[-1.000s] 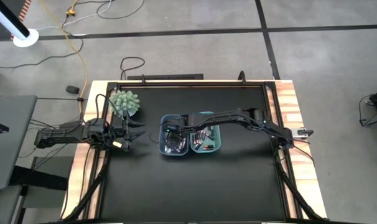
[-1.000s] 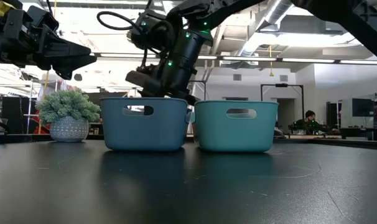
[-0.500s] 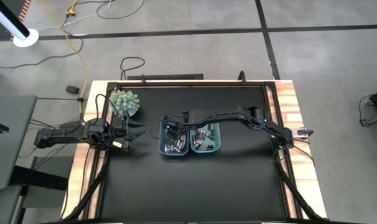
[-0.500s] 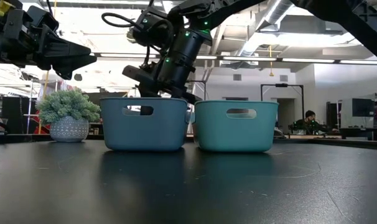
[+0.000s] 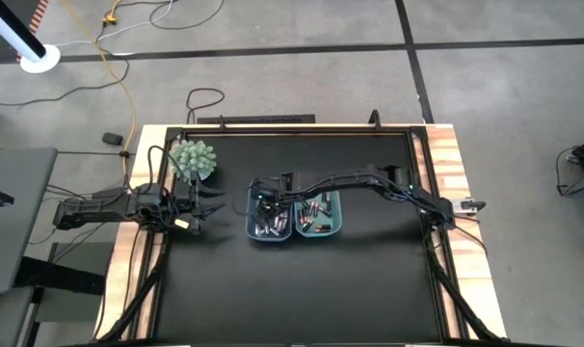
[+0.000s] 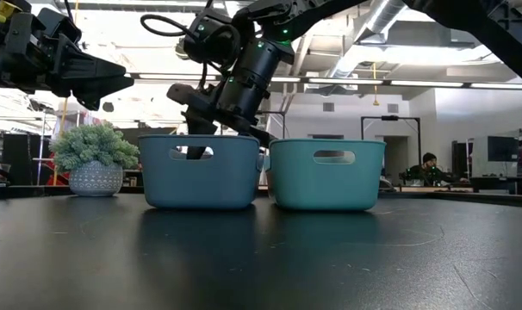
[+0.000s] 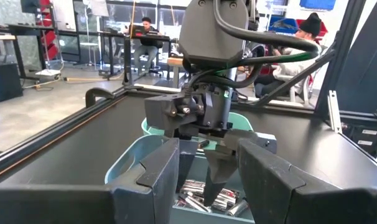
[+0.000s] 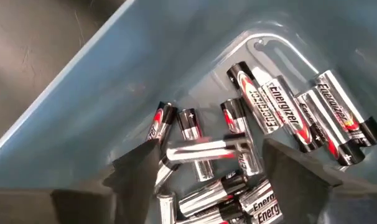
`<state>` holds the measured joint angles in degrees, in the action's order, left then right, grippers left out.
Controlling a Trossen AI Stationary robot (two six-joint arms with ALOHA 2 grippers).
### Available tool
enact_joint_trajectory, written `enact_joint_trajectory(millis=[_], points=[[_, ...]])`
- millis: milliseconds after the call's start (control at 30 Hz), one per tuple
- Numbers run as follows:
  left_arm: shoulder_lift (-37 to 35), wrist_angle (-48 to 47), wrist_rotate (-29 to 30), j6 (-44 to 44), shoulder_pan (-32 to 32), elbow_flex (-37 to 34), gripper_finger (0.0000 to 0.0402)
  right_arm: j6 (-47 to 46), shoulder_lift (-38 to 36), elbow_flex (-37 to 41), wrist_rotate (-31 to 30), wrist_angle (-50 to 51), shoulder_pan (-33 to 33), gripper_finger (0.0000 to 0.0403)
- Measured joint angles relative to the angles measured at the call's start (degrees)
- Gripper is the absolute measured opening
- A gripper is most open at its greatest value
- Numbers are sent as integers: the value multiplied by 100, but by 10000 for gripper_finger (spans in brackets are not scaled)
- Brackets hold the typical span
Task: Sort batteries
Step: Put the silver battery into the blue bin, then return to Home Position
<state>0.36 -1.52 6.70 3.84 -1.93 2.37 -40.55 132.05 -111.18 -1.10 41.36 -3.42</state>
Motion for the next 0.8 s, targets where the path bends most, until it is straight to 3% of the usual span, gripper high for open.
enact_joint_trajectory(millis=[300,633,800], points=[[1,1,0,-1,0,0,158,483,-20,0,13,193,-20,395],[2,0,0,-1,1,0,158,889,-996,2,127,2506,-280,362],[1,2,0,1,0,0,158,1900,-1866,2,-302,2631,-126,362]])
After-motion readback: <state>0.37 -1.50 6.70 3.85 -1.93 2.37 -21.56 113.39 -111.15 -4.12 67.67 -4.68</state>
